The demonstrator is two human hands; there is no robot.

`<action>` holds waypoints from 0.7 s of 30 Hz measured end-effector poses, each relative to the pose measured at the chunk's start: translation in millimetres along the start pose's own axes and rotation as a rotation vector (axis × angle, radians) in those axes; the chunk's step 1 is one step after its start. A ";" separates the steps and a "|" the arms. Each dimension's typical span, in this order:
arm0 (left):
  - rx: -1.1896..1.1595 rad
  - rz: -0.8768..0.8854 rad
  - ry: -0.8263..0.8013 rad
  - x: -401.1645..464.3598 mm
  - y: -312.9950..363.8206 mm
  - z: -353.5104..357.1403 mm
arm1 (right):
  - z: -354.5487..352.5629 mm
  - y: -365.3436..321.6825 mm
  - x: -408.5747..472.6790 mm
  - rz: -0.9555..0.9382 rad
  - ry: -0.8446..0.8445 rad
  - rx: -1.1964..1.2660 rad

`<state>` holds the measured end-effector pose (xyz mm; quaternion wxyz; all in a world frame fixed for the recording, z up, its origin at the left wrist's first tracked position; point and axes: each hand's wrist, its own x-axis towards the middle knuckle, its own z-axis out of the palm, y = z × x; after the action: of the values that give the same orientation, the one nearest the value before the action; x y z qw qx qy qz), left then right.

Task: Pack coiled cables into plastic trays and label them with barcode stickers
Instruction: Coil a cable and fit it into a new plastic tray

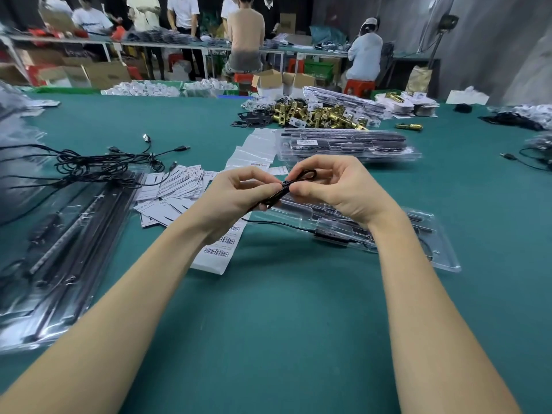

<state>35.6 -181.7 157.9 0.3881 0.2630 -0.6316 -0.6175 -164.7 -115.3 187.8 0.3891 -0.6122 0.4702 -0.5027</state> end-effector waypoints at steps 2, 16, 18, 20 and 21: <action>0.011 0.007 0.018 -0.5 -2.5 -1.5 | 1.8 3.4 -0.3 0.007 0.012 0.021; 0.200 0.172 0.118 -0.9 -12.9 2.8 | 6.3 16.1 3.4 0.148 0.254 0.733; 0.342 0.195 0.132 -1.1 -11.8 6.7 | 12.1 16.7 6.7 0.176 0.313 0.788; 0.467 0.224 0.143 -1.3 -11.5 10.5 | 17.5 17.1 9.8 0.217 0.367 0.828; 0.525 0.240 0.152 -1.6 -11.5 12.1 | 20.1 17.2 11.0 0.237 0.387 0.845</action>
<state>25.0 -174.6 147.2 0.4232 0.3230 -0.7656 -0.3612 -147.6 -130.2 170.3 0.5637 -0.2379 0.3549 -0.7068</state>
